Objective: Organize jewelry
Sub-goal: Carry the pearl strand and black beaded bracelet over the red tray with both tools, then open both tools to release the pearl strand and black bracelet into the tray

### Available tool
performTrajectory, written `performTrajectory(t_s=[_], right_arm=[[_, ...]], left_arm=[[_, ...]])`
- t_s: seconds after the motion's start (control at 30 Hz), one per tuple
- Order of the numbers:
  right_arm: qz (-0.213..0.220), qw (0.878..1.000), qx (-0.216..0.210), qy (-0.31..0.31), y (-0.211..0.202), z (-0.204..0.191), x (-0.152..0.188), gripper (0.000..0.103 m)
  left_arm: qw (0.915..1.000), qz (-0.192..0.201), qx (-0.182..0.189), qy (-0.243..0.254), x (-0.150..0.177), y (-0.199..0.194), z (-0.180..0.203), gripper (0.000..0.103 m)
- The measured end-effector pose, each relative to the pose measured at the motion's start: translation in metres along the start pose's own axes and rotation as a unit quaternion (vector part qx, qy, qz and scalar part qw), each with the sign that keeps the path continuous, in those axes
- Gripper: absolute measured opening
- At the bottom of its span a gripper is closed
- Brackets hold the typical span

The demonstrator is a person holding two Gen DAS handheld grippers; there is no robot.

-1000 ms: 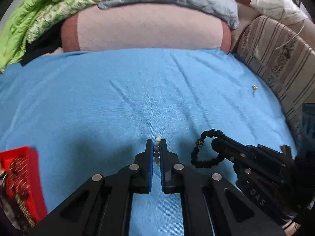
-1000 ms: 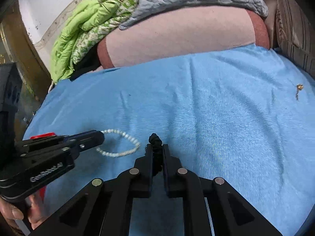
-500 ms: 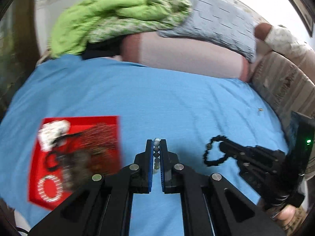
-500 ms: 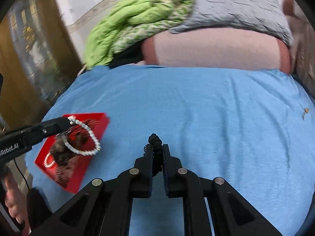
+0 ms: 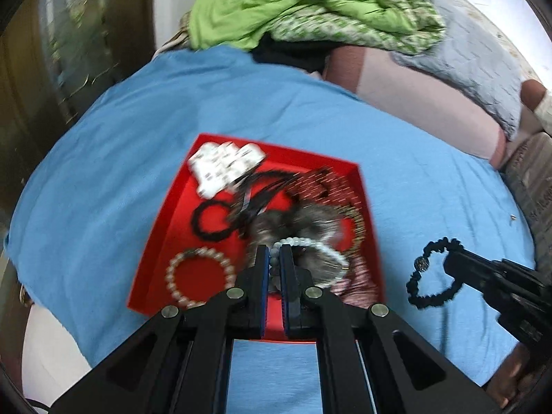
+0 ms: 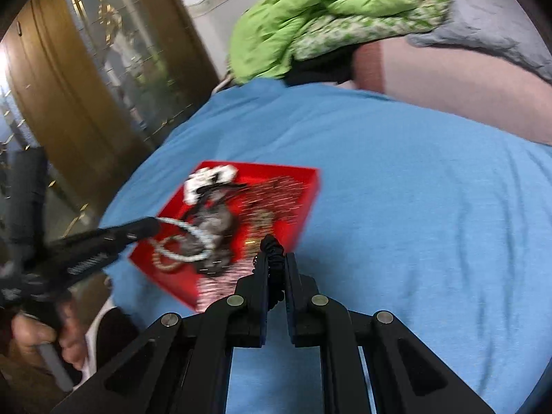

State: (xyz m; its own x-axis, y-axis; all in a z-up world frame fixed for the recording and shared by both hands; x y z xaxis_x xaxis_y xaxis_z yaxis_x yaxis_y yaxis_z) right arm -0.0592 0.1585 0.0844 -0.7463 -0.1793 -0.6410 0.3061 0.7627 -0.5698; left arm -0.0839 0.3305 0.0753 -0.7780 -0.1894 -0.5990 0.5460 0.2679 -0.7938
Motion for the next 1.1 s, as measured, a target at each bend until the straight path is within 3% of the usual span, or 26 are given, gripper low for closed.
performTrajectory(t_s=[0.2, 0.4, 0.73, 0.83, 0.97, 1.1], right_arm=[[-0.037, 0.999, -0.038, -0.01, 0.041, -0.033, 0.006, 0.01], [-0.079, 0.996, -0.029, -0.016, 0.088, -0.039, 0.02, 0.01], [-0.107, 0.994, -0.007, -0.015, 0.112, -0.031, 0.031, 0.012], [-0.103, 0.995, 0.002, -0.019, 0.11, -0.031, 0.028, 0.019], [-0.083, 0.996, 0.011, -0.027, 0.097, -0.034, 0.022, 0.053], [-0.066, 0.997, 0.02, -0.042, 0.088, -0.04, 0.014, 0.054]], left_arm=[[0.9993, -0.023, -0.028, -0.012, 0.013, 0.026, -0.023, 0.006], [0.9975, -0.035, -0.059, -0.019, 0.022, 0.042, -0.043, 0.006], [0.9972, -0.033, -0.054, -0.041, 0.023, 0.044, -0.058, 0.009], [0.9974, -0.022, -0.054, -0.044, 0.02, 0.037, -0.06, 0.021], [0.9971, 0.002, -0.052, -0.056, 0.015, 0.024, -0.067, 0.038], [0.9956, 0.013, -0.052, -0.076, 0.011, 0.016, -0.077, 0.04]])
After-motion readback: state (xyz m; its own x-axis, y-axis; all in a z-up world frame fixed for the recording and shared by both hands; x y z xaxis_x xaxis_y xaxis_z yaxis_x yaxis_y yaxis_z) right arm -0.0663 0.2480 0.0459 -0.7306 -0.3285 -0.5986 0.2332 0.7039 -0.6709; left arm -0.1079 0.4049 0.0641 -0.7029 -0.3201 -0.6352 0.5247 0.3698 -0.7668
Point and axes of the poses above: each gripper's, at about its wrist camera, not at the fingertips, and y roughly the way its jaws point, z to its right, x to its underside, the point moved 6 cm from there along y, roughly the way its jaws point, and after that the axes turned 15 degrees about -x, right-handed, at the moved point
